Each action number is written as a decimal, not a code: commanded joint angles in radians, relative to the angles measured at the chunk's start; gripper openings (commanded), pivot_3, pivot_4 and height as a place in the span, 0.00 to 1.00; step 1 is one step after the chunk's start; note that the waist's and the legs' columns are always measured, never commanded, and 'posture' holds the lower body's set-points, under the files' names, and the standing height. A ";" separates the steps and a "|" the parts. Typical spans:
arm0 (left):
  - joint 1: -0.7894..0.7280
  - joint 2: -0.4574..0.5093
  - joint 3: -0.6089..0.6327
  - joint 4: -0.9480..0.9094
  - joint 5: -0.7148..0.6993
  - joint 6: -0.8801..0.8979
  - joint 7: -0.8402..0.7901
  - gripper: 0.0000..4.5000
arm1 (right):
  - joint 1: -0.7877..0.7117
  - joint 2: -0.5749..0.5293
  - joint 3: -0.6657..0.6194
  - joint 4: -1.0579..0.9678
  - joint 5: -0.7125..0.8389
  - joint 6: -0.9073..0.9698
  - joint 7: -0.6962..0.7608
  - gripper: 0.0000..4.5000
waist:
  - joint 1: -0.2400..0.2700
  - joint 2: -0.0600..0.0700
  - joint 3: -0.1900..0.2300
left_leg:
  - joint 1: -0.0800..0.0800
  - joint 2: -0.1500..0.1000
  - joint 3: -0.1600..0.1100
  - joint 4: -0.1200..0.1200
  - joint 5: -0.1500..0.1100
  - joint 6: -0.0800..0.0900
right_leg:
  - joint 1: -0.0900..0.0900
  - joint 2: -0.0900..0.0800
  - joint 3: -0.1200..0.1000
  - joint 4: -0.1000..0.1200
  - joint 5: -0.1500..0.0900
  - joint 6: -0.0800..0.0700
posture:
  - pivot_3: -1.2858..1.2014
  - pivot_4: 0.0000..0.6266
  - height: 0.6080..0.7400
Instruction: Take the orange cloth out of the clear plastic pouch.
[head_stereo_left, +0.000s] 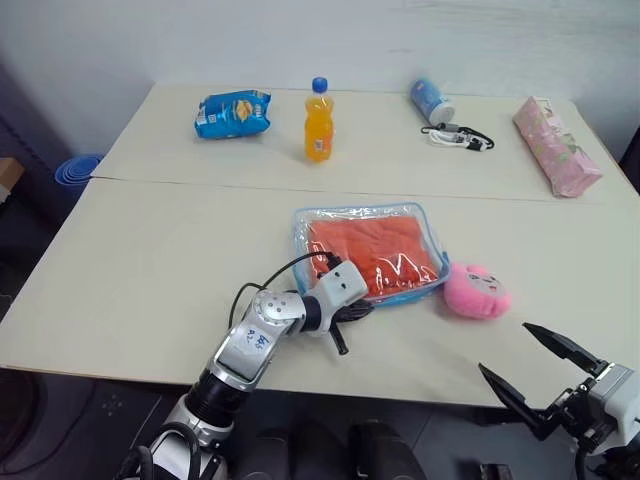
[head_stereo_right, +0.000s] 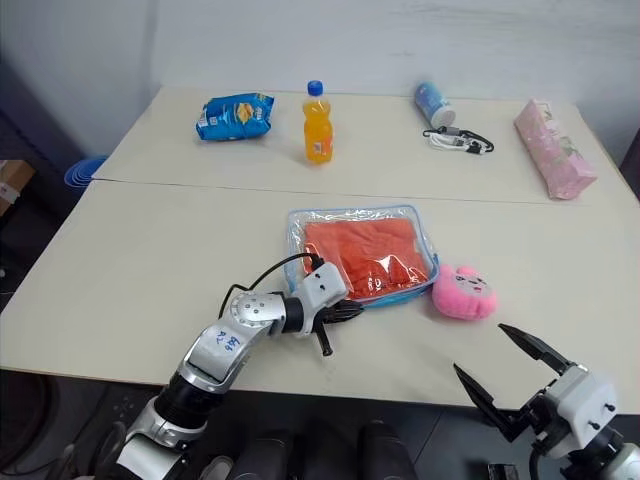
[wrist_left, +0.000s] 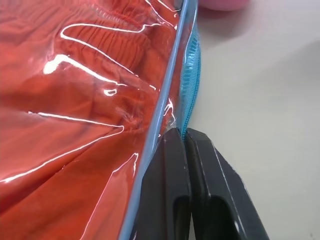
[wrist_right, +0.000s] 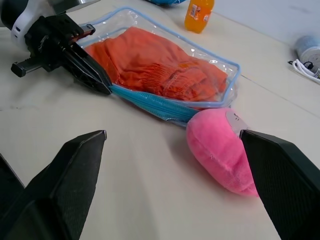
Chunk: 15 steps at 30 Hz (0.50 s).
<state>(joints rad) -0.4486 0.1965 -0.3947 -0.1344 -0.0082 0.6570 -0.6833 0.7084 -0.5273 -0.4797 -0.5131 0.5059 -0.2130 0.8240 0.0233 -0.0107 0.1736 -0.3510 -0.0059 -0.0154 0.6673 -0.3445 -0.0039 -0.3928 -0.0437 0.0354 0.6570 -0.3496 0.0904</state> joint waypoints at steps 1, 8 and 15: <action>-0.047 0.002 0.017 0.064 -0.030 -0.093 -0.037 0.02 | 0.023 0.017 -0.026 -0.035 0.013 -0.010 0.003 1.00 | 0.002 0.000 0.000 | 0.000 0.000 0.000 0.000 0.000 0.000 | 0.000 0.000 0.000 0.000 0.000 0.000 | 0.52 0.24 1.00; -0.109 0.029 0.010 0.149 -0.071 -0.177 -0.152 0.02 | 0.029 0.034 -0.019 -0.009 0.014 0.004 -0.001 1.00 | 0.000 0.000 0.000 | 0.000 0.000 0.000 0.000 0.002 -0.003 | 0.000 0.000 0.000 -0.001 0.000 0.000 | 0.52 0.24 1.00; -0.112 0.084 0.018 0.226 -0.043 -0.298 -0.184 0.23 | 0.030 0.032 -0.019 -0.005 0.010 0.010 0.011 1.00 | -0.003 0.000 0.000 | 0.000 0.000 0.000 -0.001 0.002 -0.003 | 0.000 0.000 0.000 -0.001 0.000 0.000 | 0.52 0.24 1.00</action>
<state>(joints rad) -0.5466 0.2761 -0.3893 0.0811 -0.0592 0.3965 -0.8652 0.7276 -0.4988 -0.4800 -0.5076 0.5057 -0.1968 0.8263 0.0208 -0.0105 0.1736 -0.3511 -0.0058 -0.0158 0.6665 -0.3427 -0.0070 -0.3929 -0.0436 0.0350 0.6560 -0.3497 0.0902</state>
